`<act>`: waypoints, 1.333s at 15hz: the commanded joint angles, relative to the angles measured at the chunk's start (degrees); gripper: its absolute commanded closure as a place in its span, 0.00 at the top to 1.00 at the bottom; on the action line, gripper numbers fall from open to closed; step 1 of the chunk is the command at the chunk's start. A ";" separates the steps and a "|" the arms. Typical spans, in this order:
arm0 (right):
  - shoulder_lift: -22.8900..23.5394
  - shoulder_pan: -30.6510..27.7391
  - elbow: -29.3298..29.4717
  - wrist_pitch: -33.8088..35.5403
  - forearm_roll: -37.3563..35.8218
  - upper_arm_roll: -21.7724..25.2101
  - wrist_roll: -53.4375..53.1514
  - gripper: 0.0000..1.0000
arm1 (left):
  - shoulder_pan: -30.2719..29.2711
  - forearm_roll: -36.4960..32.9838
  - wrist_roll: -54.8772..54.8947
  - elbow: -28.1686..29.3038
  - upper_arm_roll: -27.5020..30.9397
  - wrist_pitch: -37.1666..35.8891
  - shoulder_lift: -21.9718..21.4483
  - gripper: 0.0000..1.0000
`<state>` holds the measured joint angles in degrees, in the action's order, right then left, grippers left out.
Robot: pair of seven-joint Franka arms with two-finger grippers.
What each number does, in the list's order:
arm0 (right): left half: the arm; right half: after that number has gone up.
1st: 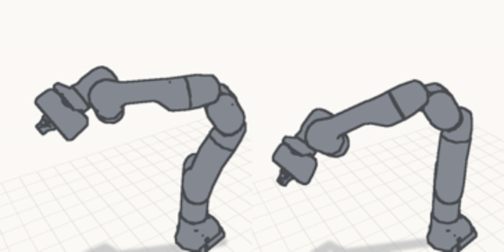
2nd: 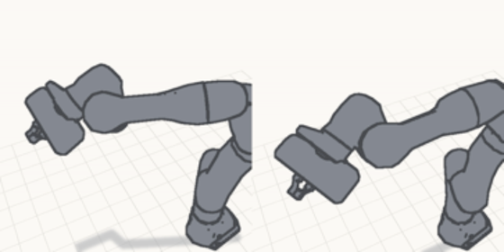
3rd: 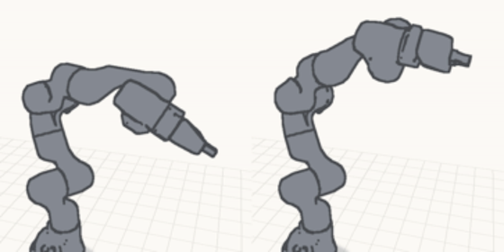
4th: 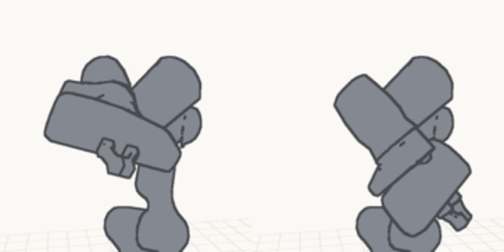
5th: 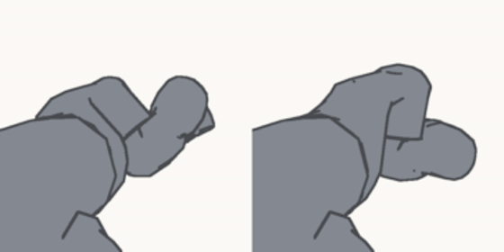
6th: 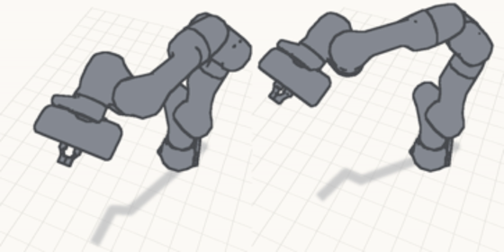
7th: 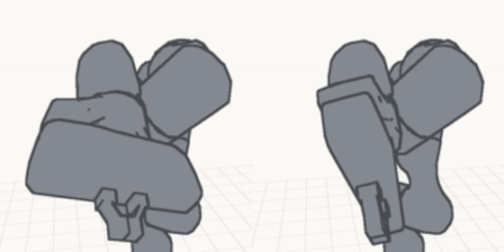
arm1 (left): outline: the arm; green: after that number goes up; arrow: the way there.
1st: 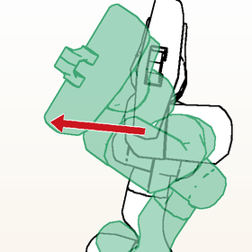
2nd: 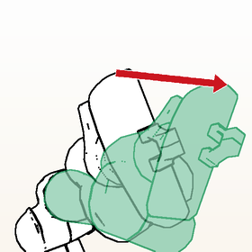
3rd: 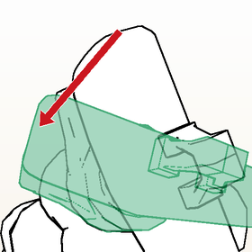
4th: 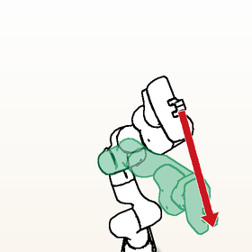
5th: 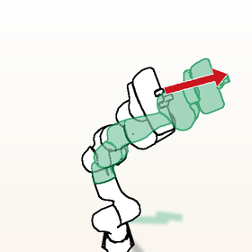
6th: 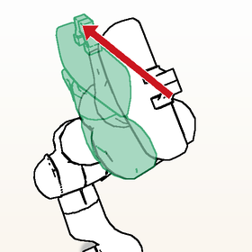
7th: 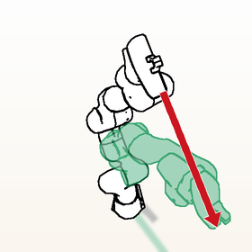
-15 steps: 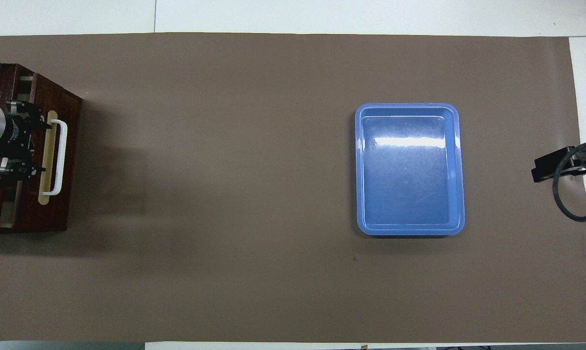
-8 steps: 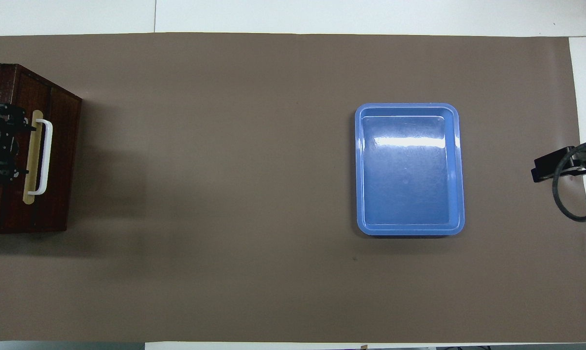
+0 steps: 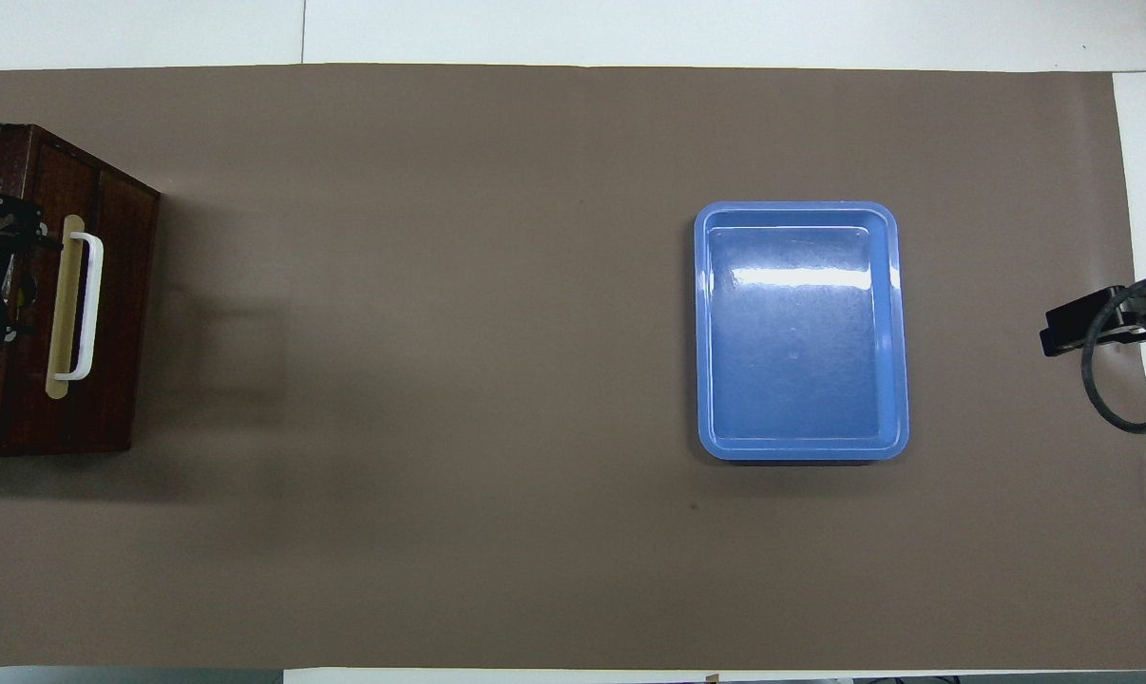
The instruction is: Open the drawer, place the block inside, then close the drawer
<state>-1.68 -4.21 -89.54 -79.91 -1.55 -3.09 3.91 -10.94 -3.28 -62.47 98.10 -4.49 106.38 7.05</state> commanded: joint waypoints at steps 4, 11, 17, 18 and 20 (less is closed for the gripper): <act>-0.52 -1.42 -0.11 0.19 0.14 -0.43 0.40 1.00 | -0.14 4.34 24.79 -2.56 -1.74 -7.05 -4.05 1.00; -0.43 -1.33 -0.02 -0.07 0.23 -0.34 0.40 1.00 | 0.48 2.21 58.25 -2.48 -2.10 -12.25 -6.69 1.00; -0.43 -1.16 -0.02 -0.25 0.23 -0.51 0.31 1.00 | 3.47 2.58 58.86 -1.60 -3.16 -12.41 -7.57 1.00; -0.43 -1.16 0.07 -0.25 0.14 -0.51 0.31 1.00 | 4.34 2.58 59.04 1.10 -3.24 -11.81 -9.05 1.00; -0.43 -1.16 0.07 -0.25 0.23 -0.51 0.31 1.00 | 5.05 2.49 59.04 0.43 -3.25 -11.89 -8.81 1.00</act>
<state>-1.68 -4.29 -89.43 -79.91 -1.55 -2.80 3.91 -6.72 -1.11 -4.46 96.99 -8.23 94.84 0.14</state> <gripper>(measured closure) 0.000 0.000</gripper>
